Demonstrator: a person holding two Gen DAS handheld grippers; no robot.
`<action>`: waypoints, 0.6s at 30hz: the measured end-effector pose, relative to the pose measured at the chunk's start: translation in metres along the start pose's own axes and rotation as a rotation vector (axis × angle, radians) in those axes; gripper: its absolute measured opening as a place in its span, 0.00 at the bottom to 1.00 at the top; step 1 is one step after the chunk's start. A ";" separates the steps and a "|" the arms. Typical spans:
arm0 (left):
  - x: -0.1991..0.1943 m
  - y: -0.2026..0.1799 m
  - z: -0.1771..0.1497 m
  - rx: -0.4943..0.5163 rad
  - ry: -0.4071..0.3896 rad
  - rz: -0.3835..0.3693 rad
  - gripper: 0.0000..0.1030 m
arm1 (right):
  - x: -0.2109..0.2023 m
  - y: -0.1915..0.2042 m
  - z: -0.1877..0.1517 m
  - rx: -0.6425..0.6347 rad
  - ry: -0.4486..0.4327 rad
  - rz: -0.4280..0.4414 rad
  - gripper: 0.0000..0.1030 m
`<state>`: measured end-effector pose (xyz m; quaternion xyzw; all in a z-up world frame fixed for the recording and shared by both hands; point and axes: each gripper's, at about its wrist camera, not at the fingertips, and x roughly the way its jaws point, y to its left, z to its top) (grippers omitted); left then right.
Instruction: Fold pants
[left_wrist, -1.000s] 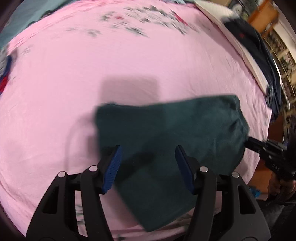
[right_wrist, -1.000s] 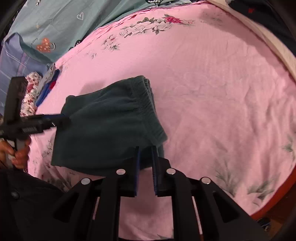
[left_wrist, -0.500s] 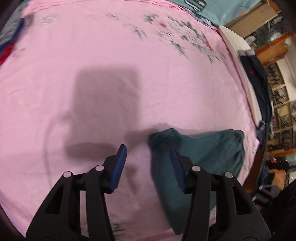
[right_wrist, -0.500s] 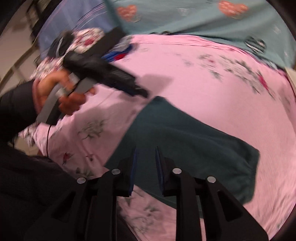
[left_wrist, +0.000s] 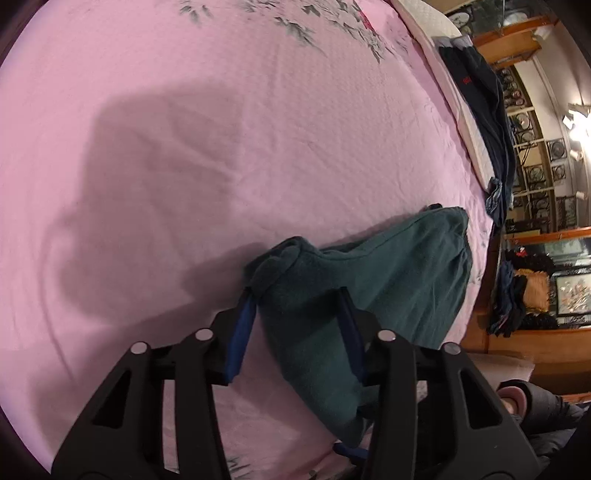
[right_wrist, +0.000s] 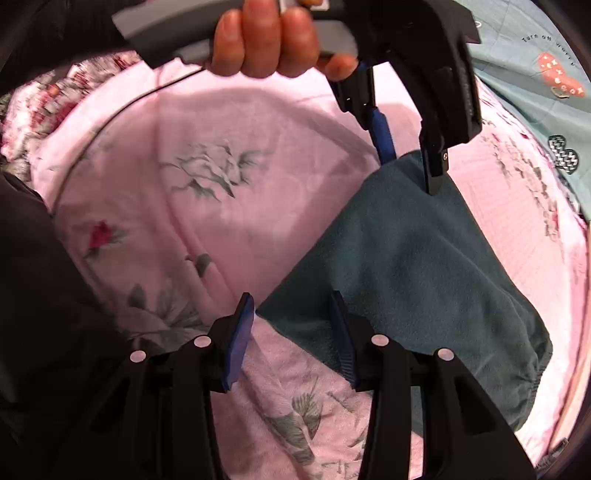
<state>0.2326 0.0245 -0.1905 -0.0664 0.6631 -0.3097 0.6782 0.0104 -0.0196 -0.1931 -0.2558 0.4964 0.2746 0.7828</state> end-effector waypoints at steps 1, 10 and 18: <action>0.001 -0.001 0.000 0.013 -0.007 0.014 0.34 | 0.001 0.000 0.001 0.007 0.007 -0.019 0.27; -0.018 0.001 0.003 0.049 -0.110 0.014 0.10 | -0.026 0.000 0.029 0.050 -0.055 -0.069 0.09; -0.088 0.054 0.000 0.035 -0.239 0.109 0.10 | -0.017 0.018 0.096 -0.004 -0.175 0.021 0.09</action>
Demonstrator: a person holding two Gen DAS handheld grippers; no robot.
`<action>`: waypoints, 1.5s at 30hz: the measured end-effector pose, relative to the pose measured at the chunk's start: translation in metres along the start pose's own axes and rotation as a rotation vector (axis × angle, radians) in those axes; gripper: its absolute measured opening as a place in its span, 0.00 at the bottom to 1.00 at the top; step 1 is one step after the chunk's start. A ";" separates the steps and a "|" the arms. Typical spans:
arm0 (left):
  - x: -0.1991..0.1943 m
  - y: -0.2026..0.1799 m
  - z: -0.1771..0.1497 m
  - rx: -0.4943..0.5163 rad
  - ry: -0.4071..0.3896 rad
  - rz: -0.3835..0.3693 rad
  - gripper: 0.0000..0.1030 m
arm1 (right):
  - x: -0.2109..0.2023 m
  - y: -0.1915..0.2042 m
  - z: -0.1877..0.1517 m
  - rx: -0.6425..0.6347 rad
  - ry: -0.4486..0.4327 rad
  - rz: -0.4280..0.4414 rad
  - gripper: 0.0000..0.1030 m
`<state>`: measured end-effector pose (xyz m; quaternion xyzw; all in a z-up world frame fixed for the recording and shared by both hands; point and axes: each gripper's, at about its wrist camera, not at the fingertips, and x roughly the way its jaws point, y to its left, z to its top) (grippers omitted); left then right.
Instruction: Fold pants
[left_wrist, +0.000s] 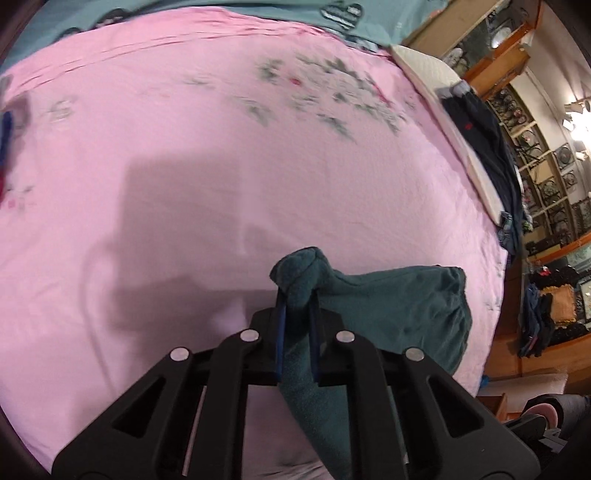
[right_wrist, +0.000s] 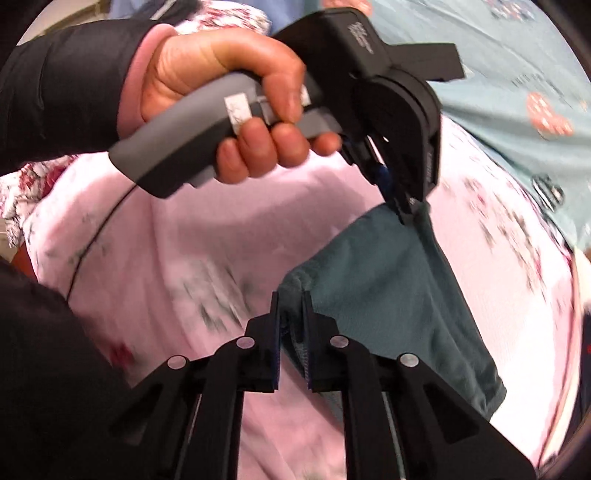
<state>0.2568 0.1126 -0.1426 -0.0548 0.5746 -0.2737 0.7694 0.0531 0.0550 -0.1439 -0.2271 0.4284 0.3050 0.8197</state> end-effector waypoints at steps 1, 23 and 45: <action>-0.005 0.018 -0.004 -0.023 0.001 0.024 0.10 | 0.007 0.006 0.007 -0.010 -0.006 0.019 0.09; -0.068 0.045 -0.108 -0.099 -0.151 0.041 0.43 | 0.028 -0.145 -0.039 0.642 0.004 0.112 0.32; 0.006 -0.011 -0.141 -0.013 -0.050 0.130 0.43 | 0.019 -0.225 -0.051 0.826 -0.085 0.225 0.20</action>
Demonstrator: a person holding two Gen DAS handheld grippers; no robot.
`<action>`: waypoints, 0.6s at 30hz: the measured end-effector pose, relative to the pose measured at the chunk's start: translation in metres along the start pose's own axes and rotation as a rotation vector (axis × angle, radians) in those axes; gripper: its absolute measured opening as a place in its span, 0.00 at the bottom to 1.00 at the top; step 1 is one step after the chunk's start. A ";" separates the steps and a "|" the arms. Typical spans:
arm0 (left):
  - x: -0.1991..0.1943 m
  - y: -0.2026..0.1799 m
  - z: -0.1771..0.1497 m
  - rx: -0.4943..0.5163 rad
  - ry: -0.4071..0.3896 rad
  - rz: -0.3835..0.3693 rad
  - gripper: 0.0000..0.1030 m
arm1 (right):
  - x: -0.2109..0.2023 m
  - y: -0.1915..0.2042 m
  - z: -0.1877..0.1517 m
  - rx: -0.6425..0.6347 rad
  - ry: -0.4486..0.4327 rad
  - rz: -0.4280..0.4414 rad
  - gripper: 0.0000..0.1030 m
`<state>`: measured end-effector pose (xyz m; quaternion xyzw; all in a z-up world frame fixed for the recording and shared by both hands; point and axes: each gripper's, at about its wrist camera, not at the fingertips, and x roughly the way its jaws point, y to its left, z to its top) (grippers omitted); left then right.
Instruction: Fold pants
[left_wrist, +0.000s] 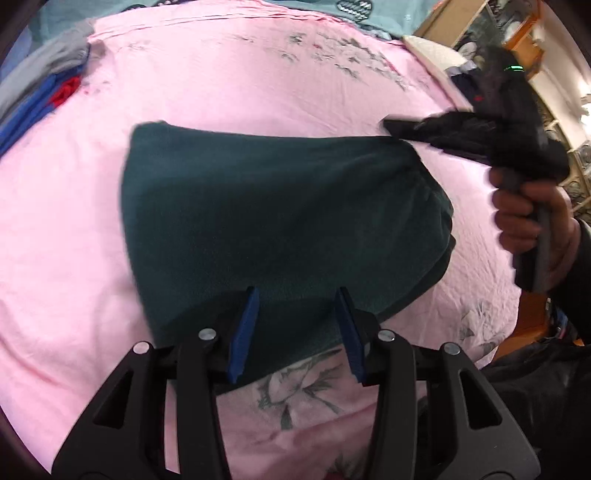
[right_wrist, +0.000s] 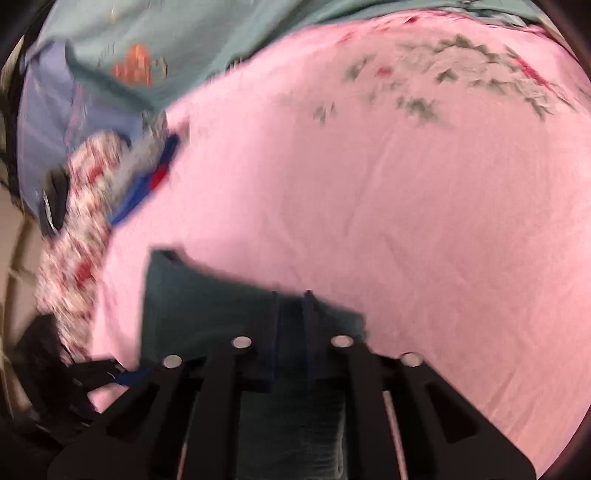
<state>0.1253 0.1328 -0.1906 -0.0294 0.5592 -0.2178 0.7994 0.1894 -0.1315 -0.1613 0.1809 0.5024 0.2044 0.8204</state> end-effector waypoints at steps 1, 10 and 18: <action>-0.007 -0.007 0.004 -0.001 -0.021 -0.003 0.44 | -0.012 -0.003 0.001 0.011 -0.018 0.016 0.24; 0.021 -0.101 0.053 0.076 -0.091 -0.020 0.54 | -0.039 -0.043 -0.013 0.001 0.049 0.008 0.27; 0.074 -0.146 0.041 0.109 0.057 0.077 0.54 | -0.036 -0.056 -0.014 -0.083 0.116 0.111 0.35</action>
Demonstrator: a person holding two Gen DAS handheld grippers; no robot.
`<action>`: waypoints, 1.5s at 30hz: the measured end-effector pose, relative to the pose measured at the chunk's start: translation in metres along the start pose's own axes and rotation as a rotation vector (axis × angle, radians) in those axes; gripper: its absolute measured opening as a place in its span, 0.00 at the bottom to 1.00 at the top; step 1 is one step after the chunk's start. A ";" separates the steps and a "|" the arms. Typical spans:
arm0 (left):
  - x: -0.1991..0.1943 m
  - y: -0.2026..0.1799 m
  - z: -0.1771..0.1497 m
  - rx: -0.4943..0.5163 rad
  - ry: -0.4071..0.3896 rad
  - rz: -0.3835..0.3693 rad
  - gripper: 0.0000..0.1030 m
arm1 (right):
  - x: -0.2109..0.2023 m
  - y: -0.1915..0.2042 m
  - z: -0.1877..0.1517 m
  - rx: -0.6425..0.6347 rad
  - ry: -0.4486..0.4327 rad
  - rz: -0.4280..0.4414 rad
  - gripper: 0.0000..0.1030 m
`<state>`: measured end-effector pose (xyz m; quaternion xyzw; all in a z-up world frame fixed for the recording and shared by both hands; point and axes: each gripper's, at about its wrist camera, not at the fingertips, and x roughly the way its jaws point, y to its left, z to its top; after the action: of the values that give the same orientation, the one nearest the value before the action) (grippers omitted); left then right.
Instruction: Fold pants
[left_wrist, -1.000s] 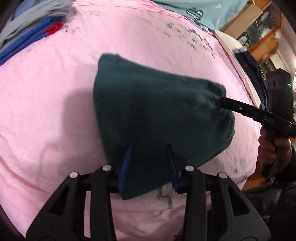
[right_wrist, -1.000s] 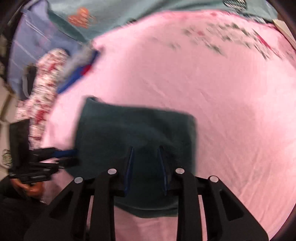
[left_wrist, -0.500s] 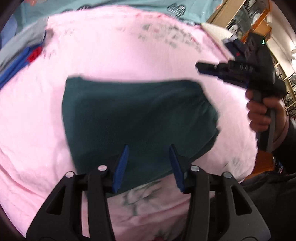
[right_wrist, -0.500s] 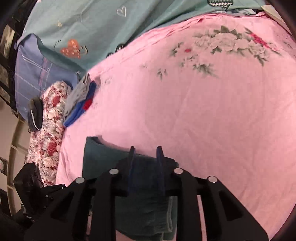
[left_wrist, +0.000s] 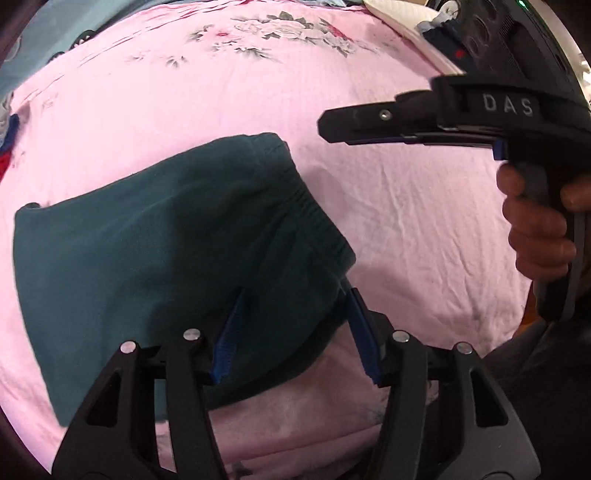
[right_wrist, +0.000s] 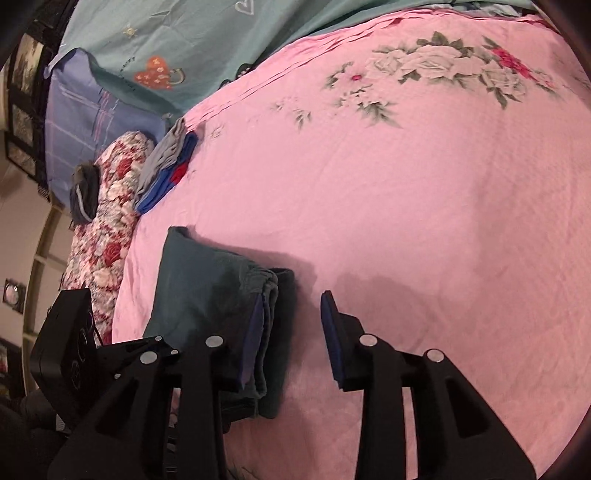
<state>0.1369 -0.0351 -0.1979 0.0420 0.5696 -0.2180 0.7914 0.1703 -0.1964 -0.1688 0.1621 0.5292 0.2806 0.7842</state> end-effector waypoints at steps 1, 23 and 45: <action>-0.001 0.002 0.000 -0.022 0.003 0.003 0.54 | 0.002 0.000 0.001 -0.008 0.006 0.011 0.38; -0.124 0.213 -0.138 -0.909 -0.167 0.227 0.73 | 0.125 0.248 -0.068 -0.878 0.224 0.094 0.38; -0.111 0.247 -0.136 -0.878 -0.141 0.051 0.82 | 0.148 0.239 -0.063 -0.890 0.173 -0.162 0.08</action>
<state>0.0853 0.2632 -0.1884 -0.2990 0.5518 0.0619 0.7761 0.0898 0.0802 -0.1709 -0.2561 0.4320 0.4310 0.7497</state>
